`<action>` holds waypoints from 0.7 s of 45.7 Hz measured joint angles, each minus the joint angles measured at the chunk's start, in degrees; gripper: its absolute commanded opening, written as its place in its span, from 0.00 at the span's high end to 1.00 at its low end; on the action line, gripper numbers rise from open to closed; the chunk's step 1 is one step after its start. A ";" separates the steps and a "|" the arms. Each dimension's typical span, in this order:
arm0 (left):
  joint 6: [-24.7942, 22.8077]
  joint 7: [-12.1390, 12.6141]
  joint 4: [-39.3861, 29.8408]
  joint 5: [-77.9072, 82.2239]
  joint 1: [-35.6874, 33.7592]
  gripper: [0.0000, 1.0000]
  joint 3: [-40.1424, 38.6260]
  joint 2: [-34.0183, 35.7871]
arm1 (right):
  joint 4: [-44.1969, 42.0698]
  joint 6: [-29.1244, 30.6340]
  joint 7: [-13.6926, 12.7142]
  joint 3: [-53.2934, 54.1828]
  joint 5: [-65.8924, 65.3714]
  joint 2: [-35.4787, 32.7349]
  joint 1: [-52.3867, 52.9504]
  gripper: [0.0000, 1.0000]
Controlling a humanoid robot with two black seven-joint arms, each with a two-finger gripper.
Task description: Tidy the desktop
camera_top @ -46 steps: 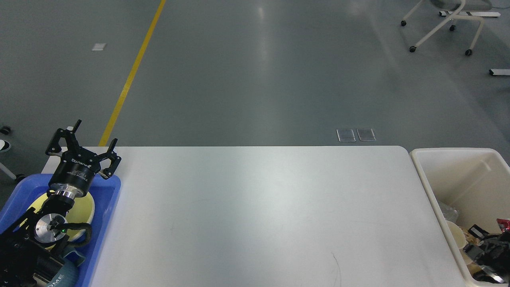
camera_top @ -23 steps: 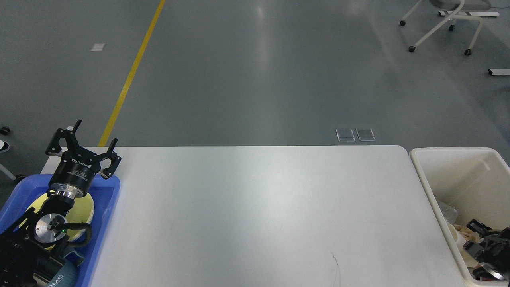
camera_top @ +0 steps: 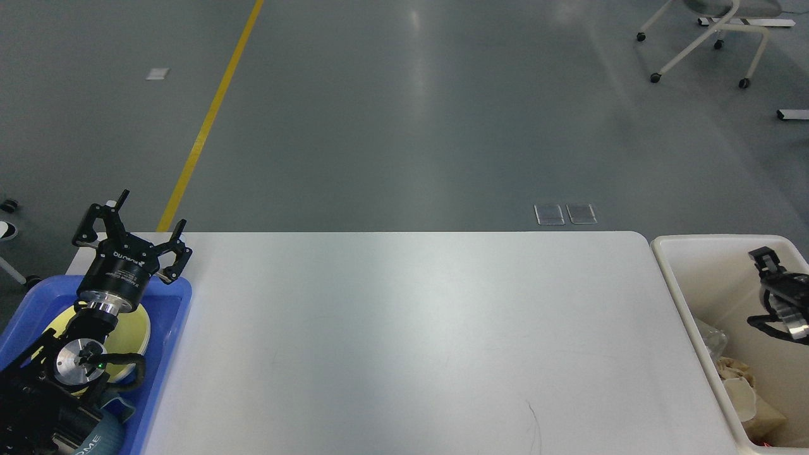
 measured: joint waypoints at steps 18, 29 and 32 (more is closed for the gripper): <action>0.00 -0.01 0.00 0.00 0.00 0.04 0.00 0.00 | 10.46 0.07 0.04 55.78 -4.00 -1.47 1.83 0.00; 0.00 -0.01 0.00 0.00 0.00 0.04 0.00 0.00 | 18.58 5.35 0.04 73.11 -5.26 -1.07 -4.88 0.00; 0.00 -0.01 0.00 0.00 0.00 0.04 0.00 0.00 | 21.39 9.30 0.56 79.77 -5.45 -0.57 -8.63 0.00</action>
